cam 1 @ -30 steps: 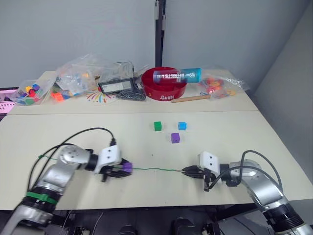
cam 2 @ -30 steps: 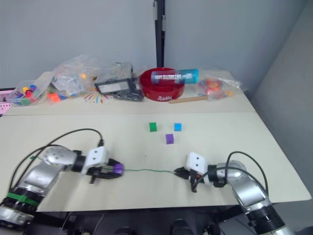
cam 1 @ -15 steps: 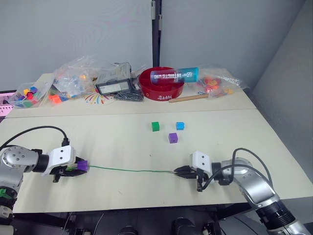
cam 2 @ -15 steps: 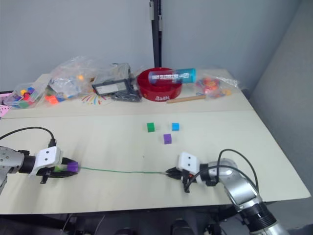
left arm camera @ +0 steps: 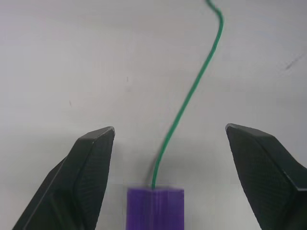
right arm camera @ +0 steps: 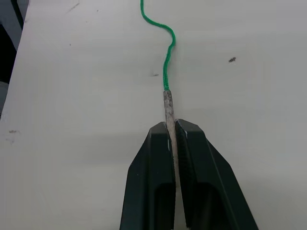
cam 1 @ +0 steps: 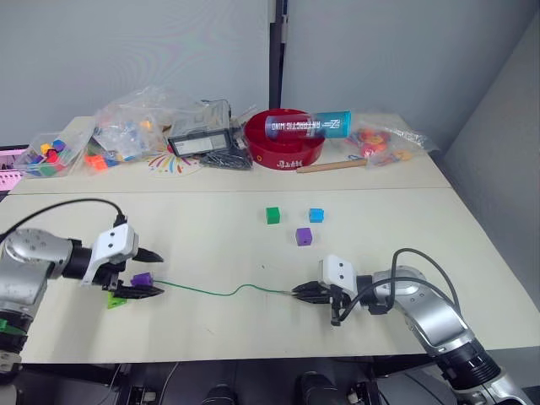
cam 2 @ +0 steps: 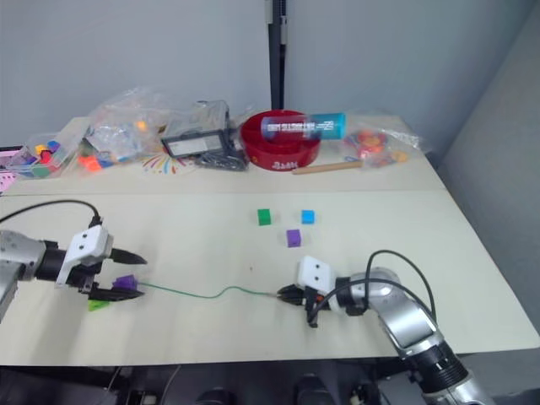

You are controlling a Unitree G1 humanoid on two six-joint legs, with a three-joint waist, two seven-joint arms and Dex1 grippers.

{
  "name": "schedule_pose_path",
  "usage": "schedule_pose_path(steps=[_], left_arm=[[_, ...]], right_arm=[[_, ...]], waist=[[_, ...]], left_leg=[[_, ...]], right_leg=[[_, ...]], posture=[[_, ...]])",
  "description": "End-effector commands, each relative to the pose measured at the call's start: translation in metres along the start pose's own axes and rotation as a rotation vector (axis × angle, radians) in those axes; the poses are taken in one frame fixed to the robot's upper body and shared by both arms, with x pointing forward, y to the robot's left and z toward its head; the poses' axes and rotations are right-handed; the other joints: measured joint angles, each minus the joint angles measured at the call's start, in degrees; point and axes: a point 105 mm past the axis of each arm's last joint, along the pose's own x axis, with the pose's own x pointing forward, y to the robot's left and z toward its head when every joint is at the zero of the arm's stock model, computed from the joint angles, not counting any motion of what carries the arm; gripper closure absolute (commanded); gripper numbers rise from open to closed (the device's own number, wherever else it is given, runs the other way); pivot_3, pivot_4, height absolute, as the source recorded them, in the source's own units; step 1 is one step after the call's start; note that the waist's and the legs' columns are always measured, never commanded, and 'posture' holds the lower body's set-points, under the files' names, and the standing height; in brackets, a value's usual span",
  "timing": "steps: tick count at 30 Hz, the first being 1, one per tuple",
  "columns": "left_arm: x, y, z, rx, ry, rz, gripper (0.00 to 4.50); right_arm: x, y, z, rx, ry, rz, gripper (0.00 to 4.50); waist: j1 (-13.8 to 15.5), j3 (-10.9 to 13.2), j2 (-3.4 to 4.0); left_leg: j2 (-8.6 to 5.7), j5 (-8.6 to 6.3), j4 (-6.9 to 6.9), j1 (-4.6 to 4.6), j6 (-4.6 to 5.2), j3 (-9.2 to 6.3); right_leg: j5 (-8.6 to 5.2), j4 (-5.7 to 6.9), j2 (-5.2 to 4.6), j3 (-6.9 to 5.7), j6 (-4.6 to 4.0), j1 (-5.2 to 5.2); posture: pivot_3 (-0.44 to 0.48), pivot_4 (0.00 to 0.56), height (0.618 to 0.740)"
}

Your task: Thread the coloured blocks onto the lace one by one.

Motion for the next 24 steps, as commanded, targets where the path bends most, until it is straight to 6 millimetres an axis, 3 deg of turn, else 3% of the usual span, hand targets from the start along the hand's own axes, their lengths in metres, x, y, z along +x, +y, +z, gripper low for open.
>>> schedule_pose_path(steps=[1,8,14,17,24], left_arm=[[0.028,-0.017,0.032,0.037,-0.116,-0.061,0.58],[0.105,-0.037,0.058,0.073,-0.263,-0.052,0.58],[0.137,-0.039,0.066,0.106,-0.303,-0.064,0.58],[0.142,-0.041,0.063,0.106,-0.299,-0.078,0.58],[0.149,-0.040,0.067,0.114,-0.311,-0.097,2.74]], right_arm=[[0.004,0.000,0.018,-0.041,-0.037,-0.001,4.50],[0.011,-0.001,0.024,-0.050,-0.044,-0.005,4.50],[0.013,0.000,0.026,-0.056,-0.044,-0.005,4.50],[0.012,-0.001,0.026,-0.057,-0.039,-0.011,4.50],[0.012,0.000,0.026,-0.054,-0.040,-0.016,4.50]], waist=[[0.0,0.0,0.00],[0.2,0.0,-0.02],[0.3,0.0,-0.04],[0.3,0.0,-0.04],[0.7,0.0,-0.04]], left_leg=[[0.00,0.00,0.00,0.04,0.00,0.00],[-0.01,0.00,0.05,0.10,0.00,0.00],[-0.05,0.01,0.08,0.15,-0.01,-0.01],[-0.06,0.01,0.08,0.16,0.00,-0.01],[-0.07,0.01,0.08,0.15,-0.01,-0.01]], right_leg=[[0.00,-0.02,0.00,0.00,0.01,0.07],[0.00,0.01,0.01,0.02,0.00,0.13],[0.01,0.06,0.00,0.04,-0.01,0.14],[0.01,0.05,-0.01,0.05,-0.01,0.16],[0.01,0.04,-0.02,0.04,-0.01,0.17]], posture=[[0.000,0.150,0.740],[0.000,0.150,0.740],[0.000,0.150,0.740],[0.000,0.150,0.740],[0.000,0.150,0.740]])
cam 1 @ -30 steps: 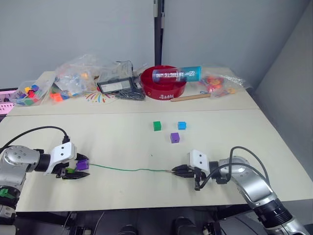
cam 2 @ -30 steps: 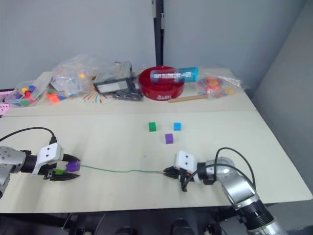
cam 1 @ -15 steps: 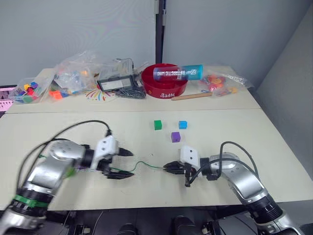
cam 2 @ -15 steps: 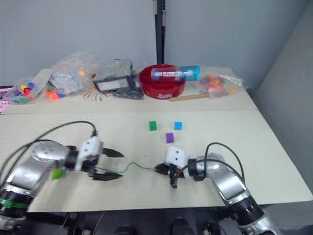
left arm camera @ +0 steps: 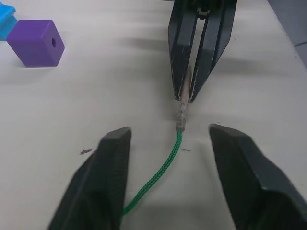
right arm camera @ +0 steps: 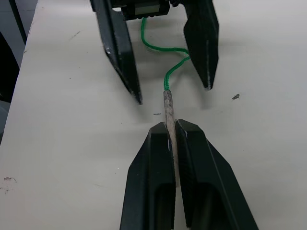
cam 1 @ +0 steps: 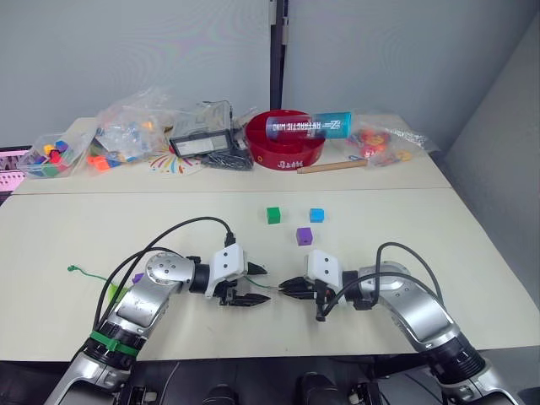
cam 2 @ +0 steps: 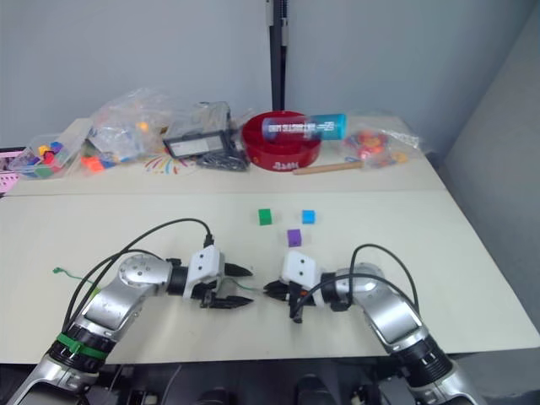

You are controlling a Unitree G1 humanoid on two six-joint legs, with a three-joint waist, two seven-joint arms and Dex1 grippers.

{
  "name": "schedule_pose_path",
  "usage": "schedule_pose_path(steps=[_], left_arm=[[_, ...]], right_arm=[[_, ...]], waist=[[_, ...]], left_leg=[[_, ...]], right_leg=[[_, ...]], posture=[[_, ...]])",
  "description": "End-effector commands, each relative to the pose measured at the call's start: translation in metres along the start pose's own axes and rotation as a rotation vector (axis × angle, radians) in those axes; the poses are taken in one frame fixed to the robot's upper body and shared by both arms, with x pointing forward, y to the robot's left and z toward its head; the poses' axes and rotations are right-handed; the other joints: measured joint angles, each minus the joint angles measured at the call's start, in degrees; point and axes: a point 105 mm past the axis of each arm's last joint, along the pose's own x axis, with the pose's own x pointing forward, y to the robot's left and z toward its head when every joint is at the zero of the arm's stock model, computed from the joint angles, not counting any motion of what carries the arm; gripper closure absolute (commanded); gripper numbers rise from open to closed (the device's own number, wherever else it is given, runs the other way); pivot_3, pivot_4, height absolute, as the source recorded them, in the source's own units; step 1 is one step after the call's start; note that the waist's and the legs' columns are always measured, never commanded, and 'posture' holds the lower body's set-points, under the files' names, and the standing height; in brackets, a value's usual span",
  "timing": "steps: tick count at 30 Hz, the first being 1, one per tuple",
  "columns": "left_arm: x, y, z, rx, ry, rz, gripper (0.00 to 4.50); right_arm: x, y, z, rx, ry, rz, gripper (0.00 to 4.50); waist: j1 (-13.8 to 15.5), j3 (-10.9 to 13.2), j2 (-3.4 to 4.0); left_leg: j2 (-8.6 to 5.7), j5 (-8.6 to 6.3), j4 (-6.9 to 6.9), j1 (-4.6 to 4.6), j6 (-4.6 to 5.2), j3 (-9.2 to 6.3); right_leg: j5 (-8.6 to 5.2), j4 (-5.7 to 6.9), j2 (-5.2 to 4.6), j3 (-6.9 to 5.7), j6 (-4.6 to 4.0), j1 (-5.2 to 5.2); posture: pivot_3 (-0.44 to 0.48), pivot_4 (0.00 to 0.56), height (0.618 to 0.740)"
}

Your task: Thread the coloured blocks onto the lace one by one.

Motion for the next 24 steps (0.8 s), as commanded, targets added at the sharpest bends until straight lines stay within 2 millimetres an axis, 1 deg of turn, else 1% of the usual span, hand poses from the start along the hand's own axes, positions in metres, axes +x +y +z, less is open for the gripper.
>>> schedule_pose_path(steps=[1,5,6,16,19,21,22,24], left_arm=[[0.003,0.003,0.009,0.040,-0.025,-0.008,3.03],[0.005,0.001,0.008,0.039,-0.023,-0.015,4.38],[0.005,0.001,0.008,0.039,-0.025,-0.015,4.45],[0.008,-0.002,0.013,0.034,-0.048,-0.021,4.45],[0.006,-0.003,0.013,0.029,-0.046,-0.027,4.45],[0.003,-0.002,0.011,0.029,-0.035,-0.025,4.50],[0.002,-0.002,0.011,0.030,-0.030,-0.023,4.50],[-0.001,0.000,0.010,0.033,-0.021,-0.018,4.50]], right_arm=[[-0.002,-0.001,0.012,-0.045,-0.023,-0.012,4.50],[-0.002,-0.001,0.012,-0.043,-0.023,-0.016,4.50],[-0.002,-0.001,0.012,-0.042,-0.022,-0.017,4.50],[-0.001,0.003,0.009,-0.033,-0.011,-0.008,4.50],[-0.001,0.005,0.012,-0.006,-0.034,-0.003,4.50],[-0.005,0.003,0.017,0.029,-0.065,-0.029,3.76],[-0.008,0.002,0.018,0.039,-0.073,-0.042,3.50],[-0.015,-0.003,0.020,0.068,-0.089,-0.087,2.82]], waist=[[0.2,0.0,0.00],[0.4,0.0,0.00],[0.4,0.0,0.00],[0.4,0.0,0.00],[0.4,0.0,0.00],[0.4,0.0,-0.01],[0.4,0.0,-0.01],[0.5,0.0,-0.01]], left_leg=[[0.00,0.00,0.00,0.00,0.00,0.00],[0.00,0.00,0.01,0.00,0.00,0.00],[0.00,0.00,0.00,0.00,0.00,0.00],[0.00,0.00,0.01,0.01,0.00,0.00],[0.00,0.00,0.01,0.01,0.00,0.00],[0.00,0.00,0.01,0.00,0.00,0.00],[0.00,0.00,0.01,0.01,0.00,0.00],[0.00,0.00,0.01,0.01,0.00,-0.01]], right_leg=[[0.00,0.00,0.00,0.00,0.00,0.00],[0.00,-0.01,0.00,0.00,0.00,0.01],[0.00,-0.01,0.00,0.00,0.00,0.01],[0.00,-0.01,0.00,0.00,0.00,0.02],[0.00,0.00,-0.01,0.00,0.00,0.02],[0.00,0.00,-0.01,0.00,0.00,0.02],[0.00,0.01,-0.01,0.00,0.00,0.02],[0.00,0.02,-0.01,-0.01,0.00,0.02]], posture=[[0.000,0.150,0.740],[0.000,0.150,0.740],[0.000,0.150,0.740],[0.000,0.150,0.740],[0.000,0.150,0.740],[0.000,0.150,0.740],[0.000,0.150,0.740],[0.000,0.150,0.740]])
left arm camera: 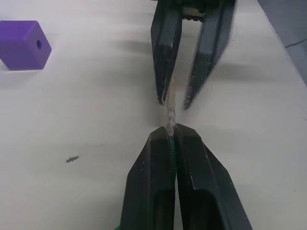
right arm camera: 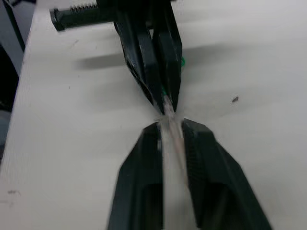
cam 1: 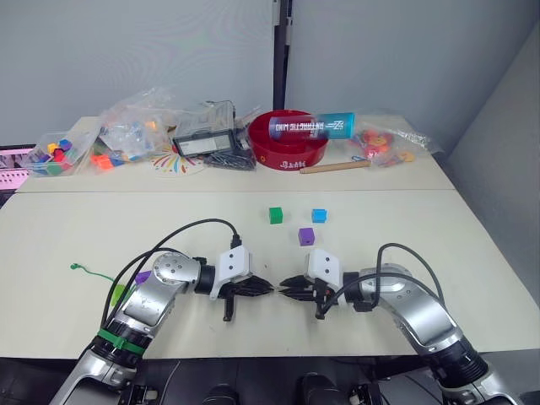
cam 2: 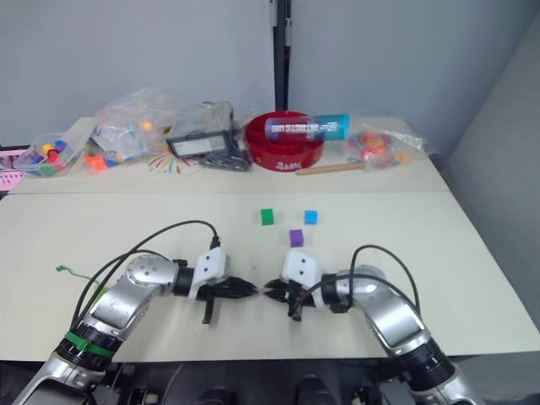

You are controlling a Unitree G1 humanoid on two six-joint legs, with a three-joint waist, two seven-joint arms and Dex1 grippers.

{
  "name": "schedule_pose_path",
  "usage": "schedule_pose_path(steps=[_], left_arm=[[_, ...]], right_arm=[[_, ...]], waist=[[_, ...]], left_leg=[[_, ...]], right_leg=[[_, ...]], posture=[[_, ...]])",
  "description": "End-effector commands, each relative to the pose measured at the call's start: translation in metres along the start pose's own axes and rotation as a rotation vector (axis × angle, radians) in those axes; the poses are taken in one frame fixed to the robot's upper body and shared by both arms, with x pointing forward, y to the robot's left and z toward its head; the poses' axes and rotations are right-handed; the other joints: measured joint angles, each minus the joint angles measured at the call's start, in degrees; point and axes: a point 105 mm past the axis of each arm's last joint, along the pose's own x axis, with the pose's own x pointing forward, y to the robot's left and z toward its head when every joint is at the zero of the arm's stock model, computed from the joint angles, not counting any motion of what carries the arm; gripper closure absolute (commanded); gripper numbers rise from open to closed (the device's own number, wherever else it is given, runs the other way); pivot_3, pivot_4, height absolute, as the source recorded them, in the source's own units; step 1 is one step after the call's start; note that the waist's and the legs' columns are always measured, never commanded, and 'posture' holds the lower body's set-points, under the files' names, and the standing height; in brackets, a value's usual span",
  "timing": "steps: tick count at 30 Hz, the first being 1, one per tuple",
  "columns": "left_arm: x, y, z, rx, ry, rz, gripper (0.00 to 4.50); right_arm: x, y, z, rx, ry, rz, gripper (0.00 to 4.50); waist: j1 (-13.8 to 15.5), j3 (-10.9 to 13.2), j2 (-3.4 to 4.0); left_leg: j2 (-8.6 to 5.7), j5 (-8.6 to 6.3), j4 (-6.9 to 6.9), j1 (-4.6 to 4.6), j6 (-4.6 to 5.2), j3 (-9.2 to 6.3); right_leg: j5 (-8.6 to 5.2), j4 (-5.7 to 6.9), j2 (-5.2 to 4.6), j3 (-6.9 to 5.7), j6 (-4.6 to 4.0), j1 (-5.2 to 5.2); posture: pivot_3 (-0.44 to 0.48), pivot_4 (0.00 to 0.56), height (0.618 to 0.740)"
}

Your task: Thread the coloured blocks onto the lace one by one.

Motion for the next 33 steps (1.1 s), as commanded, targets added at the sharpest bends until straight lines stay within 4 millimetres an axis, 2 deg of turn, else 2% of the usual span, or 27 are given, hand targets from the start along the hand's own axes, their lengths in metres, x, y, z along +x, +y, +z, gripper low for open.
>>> schedule_pose_path(steps=[1,6,8,15,20,23,26,29,33], left_arm=[[-0.008,0.004,0.008,0.034,-0.010,0.019,4.50],[-0.014,0.005,0.008,0.032,0.003,0.031,4.50],[-0.017,0.004,0.006,0.029,0.012,0.037,4.50],[-0.021,0.005,0.004,0.018,0.021,0.053,4.50],[-0.023,0.005,0.002,0.013,0.027,0.053,4.50],[-0.024,0.005,0.000,0.011,0.031,0.055,4.50],[-0.024,0.005,-0.001,0.009,0.033,0.057,4.50],[-0.024,0.006,-0.002,0.009,0.034,0.065,4.50],[-0.025,0.007,-0.003,0.009,0.037,0.073,4.50]], right_arm=[[-0.016,-0.010,0.017,0.021,-0.071,-0.086,2.49],[-0.037,-0.022,0.024,0.146,-0.172,-0.260,0.79],[-0.043,-0.028,0.023,0.192,-0.207,-0.384,0.10],[-0.044,-0.034,0.012,0.304,-0.238,-0.765,0.10],[-0.042,-0.042,0.011,0.331,-0.256,-0.954,0.10],[-0.044,-0.051,0.010,0.326,-0.256,-1.019,0.10],[-0.052,-0.069,0.009,0.319,-0.268,-1.094,0.10],[-0.050,-0.085,0.009,0.312,-0.257,-1.087,0.10],[-0.038,-0.086,0.014,0.317,-0.267,-1.020,0.10]], waist=[[0.0,0.0,0.00],[0.1,0.0,0.00],[0.1,0.0,0.00],[0.1,0.0,0.01],[-0.1,0.0,0.02],[-0.1,0.0,0.02],[-0.1,0.0,0.02],[-0.1,0.0,0.02],[-0.1,0.0,0.02]], left_leg=[[-0.01,0.00,0.00,0.00,0.00,0.00],[-0.01,0.00,0.01,0.00,0.00,-0.01],[-0.01,0.00,0.01,0.00,0.00,-0.01],[-0.02,0.02,0.01,0.01,-0.03,0.01],[-0.01,0.03,0.00,0.06,-0.06,0.00],[-0.02,0.04,0.01,0.05,-0.07,0.00],[-0.02,0.04,0.01,0.06,-0.07,0.00],[-0.02,0.04,0.00,0.06,-0.07,0.01],[0.00,0.03,0.00,0.06,-0.06,0.00]], right_leg=[[0.00,0.00,-0.01,0.00,0.00,0.00],[0.00,0.00,-0.02,-0.01,0.00,0.02],[0.00,0.00,-0.02,0.00,0.00,0.02],[0.00,0.10,-0.03,0.02,0.01,-0.01],[0.00,0.20,-0.01,0.03,0.00,-0.02],[0.00,0.18,-0.03,0.03,0.00,-0.02],[0.00,0.19,-0.02,0.02,0.00,-0.02],[0.00,0.19,-0.02,0.03,0.00,-0.02],[0.00,0.20,0.00,0.01,-0.01,-0.03]], posture=[[0.000,0.150,0.740],[0.000,0.150,0.740],[0.000,0.150,0.740],[0.000,0.150,0.740],[0.000,0.150,0.740],[0.000,0.150,0.740],[0.000,0.150,0.740],[0.000,0.150,0.740],[0.000,0.150,0.740]])
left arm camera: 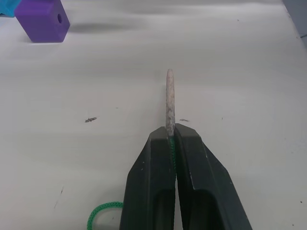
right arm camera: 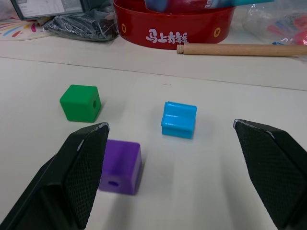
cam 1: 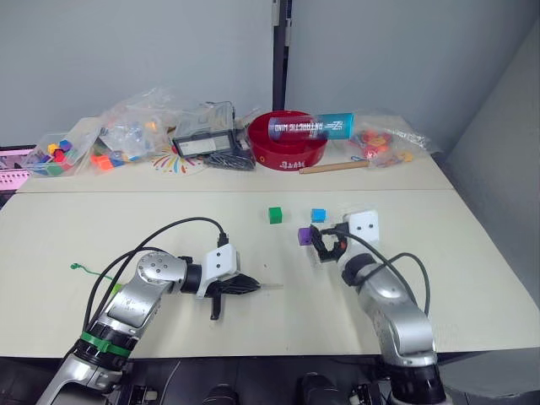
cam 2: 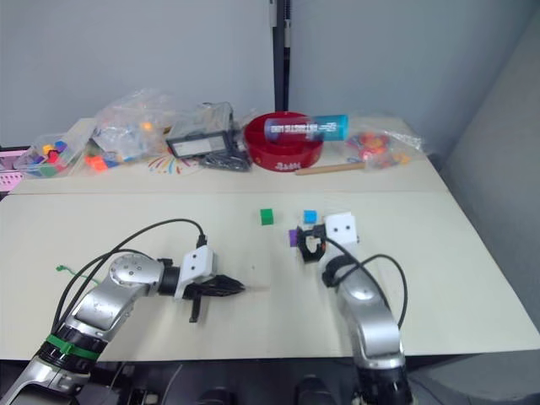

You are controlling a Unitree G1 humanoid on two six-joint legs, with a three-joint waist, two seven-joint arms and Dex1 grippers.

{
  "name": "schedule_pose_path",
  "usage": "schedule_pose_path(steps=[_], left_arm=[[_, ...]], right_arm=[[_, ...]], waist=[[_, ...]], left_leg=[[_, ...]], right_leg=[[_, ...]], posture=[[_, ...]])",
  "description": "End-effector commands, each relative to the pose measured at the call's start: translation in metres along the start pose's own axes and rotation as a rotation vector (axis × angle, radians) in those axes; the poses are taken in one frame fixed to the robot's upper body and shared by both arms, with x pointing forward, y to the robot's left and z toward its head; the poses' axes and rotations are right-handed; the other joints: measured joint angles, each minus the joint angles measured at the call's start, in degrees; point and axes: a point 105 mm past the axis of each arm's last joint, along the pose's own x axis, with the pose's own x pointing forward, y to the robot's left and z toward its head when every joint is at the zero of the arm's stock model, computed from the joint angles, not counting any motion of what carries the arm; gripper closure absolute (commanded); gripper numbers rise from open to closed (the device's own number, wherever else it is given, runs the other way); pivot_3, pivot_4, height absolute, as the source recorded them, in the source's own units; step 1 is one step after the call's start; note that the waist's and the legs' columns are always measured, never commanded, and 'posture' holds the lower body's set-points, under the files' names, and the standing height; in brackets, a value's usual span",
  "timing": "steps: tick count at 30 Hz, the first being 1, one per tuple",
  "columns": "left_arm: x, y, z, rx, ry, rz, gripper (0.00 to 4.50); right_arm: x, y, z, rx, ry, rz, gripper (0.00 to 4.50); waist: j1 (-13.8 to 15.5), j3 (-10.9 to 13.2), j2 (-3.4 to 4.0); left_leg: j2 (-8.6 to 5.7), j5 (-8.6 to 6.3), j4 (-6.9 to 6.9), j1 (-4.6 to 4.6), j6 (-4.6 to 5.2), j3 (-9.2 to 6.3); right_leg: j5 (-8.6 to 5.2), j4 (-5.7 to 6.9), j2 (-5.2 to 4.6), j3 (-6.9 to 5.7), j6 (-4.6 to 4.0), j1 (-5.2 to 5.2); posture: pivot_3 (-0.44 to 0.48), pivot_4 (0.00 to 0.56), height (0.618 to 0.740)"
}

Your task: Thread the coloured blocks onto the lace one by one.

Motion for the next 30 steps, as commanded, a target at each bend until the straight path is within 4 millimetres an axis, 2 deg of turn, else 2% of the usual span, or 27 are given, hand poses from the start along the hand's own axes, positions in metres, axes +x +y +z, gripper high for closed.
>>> schedule_pose_path(steps=[1,6,14,19,20,28,30], left_arm=[[-0.005,0.003,0.005,0.026,-0.017,0.023,4.50],[-0.005,0.003,0.003,0.023,-0.017,0.027,4.50],[-0.004,0.002,0.003,0.024,-0.021,0.024,4.50],[-0.004,0.001,0.003,0.026,-0.021,0.027,4.50],[-0.004,0.001,0.003,0.026,-0.021,0.027,4.50],[-0.004,0.001,0.002,0.025,-0.016,0.027,4.50],[-0.005,0.001,0.002,0.025,-0.016,0.027,4.50]], right_arm=[[0.002,0.015,0.009,0.012,-0.034,0.067,0.10],[0.004,0.028,-0.001,0.018,0.004,0.067,0.10],[0.022,0.026,-0.027,-0.020,0.092,-0.027,0.10],[0.030,0.032,-0.030,0.001,0.078,-0.026,0.10],[0.030,0.032,-0.030,-0.001,0.078,-0.031,0.62],[0.027,0.032,-0.029,0.016,0.058,-0.049,3.29],[0.023,0.033,-0.024,0.021,0.038,-0.047,3.31]], waist=[[0.0,0.0,0.00],[0.0,0.0,0.00],[-0.1,0.0,0.00],[-0.2,0.0,0.01],[-0.2,0.0,0.01],[-0.2,0.0,0.01],[-0.2,0.0,0.01]], left_leg=[[0.00,0.00,0.00,-0.01,0.00,0.00],[-0.01,0.00,0.00,-0.01,0.00,0.00],[-0.01,0.00,0.00,-0.01,0.00,0.00],[0.00,0.00,0.00,-0.01,0.00,0.00],[0.00,0.00,0.00,-0.01,0.00,0.00],[-0.01,0.00,0.00,-0.02,0.00,0.00],[0.00,0.00,0.00,-0.02,0.00,0.00]], right_leg=[[0.00,0.00,0.00,0.00,0.00,-0.01],[0.00,0.00,-0.01,0.01,0.00,-0.01],[0.00,0.00,-0.02,0.01,0.00,-0.02],[0.00,0.01,-0.01,0.01,0.00,-0.03],[0.00,0.01,-0.01,0.01,0.00,-0.03],[0.00,0.02,-0.02,0.01,0.00,-0.03],[0.00,0.02,-0.02,0.01,0.00,-0.04]], posture=[[0.000,0.150,0.740],[0.000,0.150,0.740],[0.000,0.150,0.740],[0.000,0.150,0.740],[0.000,0.150,0.740],[0.000,0.150,0.740],[0.000,0.150,0.740]])
